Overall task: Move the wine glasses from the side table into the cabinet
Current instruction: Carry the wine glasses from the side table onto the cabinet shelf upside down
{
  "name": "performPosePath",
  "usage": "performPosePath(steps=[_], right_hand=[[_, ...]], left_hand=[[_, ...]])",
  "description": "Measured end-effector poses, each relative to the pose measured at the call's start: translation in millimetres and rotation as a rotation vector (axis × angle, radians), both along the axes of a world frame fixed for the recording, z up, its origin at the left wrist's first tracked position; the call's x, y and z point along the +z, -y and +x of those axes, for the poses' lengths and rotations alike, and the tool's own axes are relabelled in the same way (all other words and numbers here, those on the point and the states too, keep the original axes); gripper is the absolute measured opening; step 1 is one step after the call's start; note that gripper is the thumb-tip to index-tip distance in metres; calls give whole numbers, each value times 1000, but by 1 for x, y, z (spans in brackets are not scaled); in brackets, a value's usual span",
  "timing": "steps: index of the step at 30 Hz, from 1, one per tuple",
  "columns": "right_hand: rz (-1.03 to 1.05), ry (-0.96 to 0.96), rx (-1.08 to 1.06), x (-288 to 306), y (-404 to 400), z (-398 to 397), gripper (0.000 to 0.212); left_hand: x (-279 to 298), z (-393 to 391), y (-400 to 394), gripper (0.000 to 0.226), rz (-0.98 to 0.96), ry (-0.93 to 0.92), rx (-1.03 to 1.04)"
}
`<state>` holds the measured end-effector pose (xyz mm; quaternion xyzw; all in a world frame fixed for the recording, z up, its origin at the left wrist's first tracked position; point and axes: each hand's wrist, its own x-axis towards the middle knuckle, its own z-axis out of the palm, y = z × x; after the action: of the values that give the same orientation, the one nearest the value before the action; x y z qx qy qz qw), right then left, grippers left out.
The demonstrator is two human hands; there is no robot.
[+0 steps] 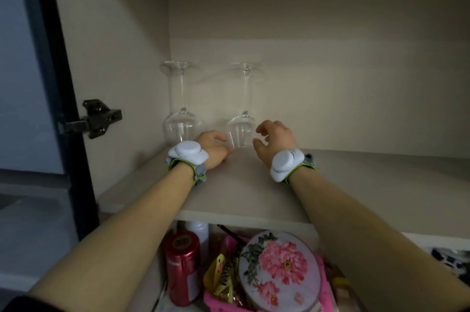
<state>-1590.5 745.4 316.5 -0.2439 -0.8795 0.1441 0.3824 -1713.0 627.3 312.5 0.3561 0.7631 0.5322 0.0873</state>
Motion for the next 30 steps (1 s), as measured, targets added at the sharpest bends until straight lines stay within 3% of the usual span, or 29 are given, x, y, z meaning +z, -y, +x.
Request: performPosePath(steps=[5,13,18,30], right_hand=[[27,111,-15,-4,19,19,27],[91,337,-107,-8,43,64,26],[67,283,-140,-10,57,107,19],[102,512,-169,-10,87,292,25]], left_hand=[[3,18,21,11,-39,-83,-83],[2,43,39,15,-124,-246,-88],[-1,79,60,16,-252,-449,-78],[6,253,90,21,-431,-605,-145]])
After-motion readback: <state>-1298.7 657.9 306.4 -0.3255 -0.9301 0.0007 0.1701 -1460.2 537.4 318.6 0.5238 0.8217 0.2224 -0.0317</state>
